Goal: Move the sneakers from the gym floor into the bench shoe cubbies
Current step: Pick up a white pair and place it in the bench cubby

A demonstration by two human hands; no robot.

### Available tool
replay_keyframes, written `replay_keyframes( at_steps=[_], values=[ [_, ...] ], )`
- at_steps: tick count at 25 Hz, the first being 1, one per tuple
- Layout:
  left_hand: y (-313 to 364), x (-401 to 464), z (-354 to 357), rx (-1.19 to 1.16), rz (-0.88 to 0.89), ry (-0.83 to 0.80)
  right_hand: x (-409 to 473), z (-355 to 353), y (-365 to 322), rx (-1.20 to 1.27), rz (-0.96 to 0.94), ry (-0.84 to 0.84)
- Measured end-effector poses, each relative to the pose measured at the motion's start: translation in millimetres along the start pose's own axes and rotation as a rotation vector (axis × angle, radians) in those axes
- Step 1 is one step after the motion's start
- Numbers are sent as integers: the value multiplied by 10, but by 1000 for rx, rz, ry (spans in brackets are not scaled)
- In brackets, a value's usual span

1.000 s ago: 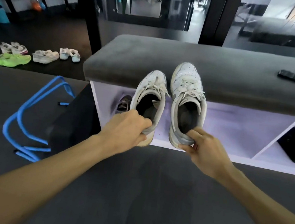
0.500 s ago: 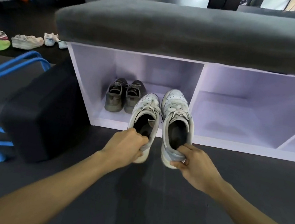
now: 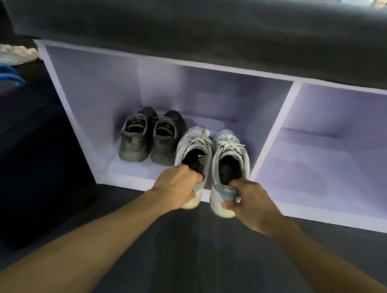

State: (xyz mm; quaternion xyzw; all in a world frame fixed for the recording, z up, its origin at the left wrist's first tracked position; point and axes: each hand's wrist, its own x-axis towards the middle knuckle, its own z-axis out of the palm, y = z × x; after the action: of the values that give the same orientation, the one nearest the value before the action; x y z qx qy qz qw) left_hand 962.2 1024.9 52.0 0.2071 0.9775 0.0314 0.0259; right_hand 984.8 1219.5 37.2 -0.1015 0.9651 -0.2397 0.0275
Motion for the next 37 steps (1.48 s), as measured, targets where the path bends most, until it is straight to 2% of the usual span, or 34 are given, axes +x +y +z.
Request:
replay_keyframes(
  at_steps=[7,15,21,28,32,37],
  values=[
    [-273,667,281,15,-35,-3,714,198,140,-62,74,-10],
    [-454,1355,428,-61,-86,53,1372,360,179,-261,220,0],
    [-555,1786,452,-76,-125,60,1847,368,268,-296,224,43],
    [-575,1895,442,-101,-136,50,1979,371,379,-257,217,22],
    [-626,1746,405,-165,-95,25,1851,270,414,-193,159,-49],
    [-700,1354,443,-281,-101,210,1562,297,391,-92,54,123]
  ],
)
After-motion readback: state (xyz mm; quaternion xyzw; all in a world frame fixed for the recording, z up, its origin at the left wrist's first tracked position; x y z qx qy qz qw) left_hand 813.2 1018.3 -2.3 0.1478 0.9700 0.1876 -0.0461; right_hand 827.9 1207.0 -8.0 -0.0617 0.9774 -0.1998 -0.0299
